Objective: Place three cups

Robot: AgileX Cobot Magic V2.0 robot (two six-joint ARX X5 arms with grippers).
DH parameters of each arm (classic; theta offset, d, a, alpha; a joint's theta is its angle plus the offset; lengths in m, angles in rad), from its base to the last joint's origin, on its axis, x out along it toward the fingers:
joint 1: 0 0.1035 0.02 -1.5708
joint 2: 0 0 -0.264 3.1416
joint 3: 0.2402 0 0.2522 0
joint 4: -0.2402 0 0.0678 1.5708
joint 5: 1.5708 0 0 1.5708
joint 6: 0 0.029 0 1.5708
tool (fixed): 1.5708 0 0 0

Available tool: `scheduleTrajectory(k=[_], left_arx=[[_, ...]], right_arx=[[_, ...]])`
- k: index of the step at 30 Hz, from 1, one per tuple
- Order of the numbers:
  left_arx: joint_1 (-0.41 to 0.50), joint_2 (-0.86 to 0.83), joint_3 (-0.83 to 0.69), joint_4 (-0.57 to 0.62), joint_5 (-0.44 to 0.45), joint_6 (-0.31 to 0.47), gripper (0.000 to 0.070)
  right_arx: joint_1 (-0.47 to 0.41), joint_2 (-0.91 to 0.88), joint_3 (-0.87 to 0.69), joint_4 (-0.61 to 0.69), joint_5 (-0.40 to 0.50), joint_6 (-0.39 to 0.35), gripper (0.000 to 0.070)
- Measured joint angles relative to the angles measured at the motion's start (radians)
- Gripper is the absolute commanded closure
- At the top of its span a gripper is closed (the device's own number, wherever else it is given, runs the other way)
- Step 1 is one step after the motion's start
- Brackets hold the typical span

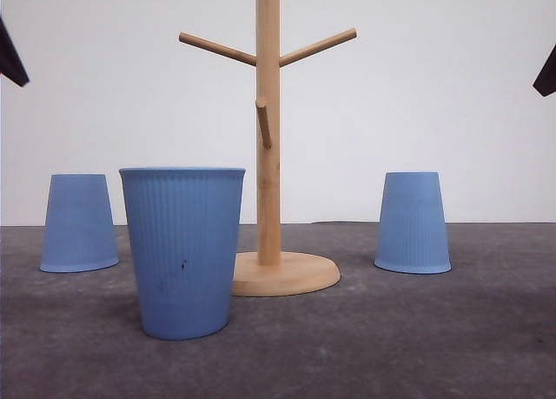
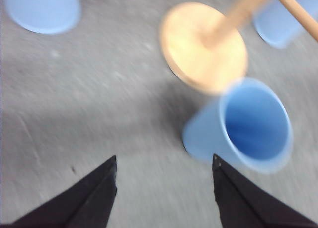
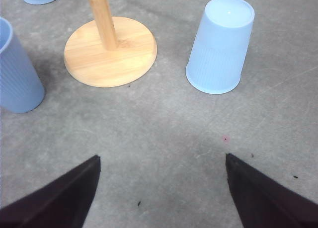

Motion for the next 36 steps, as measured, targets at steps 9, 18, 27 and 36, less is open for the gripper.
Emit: scheduleTrajectory(k=[9,18,27,36], left_arx=[[0.085,0.240,0.209,0.027,-0.042,0.004,0.0225],[0.164,0.546,0.462,0.038,-0.097,0.101,0.0132],[0.216,0.802,0.538,0.111,-0.097,0.177,0.0100],[0.228,0.949,0.538,0.167,-0.092,0.187,0.0102]], right_arx=[[0.000,0.000,0.000,0.000,0.000,0.000,0.0188],[0.000,0.000,0.000,0.009,-0.001,0.000,0.0188],[0.000,0.000,0.000,0.052,-0.001,0.000,0.0189],[0.000,0.000,0.000,0.062,-0.001,0.000,0.0189]])
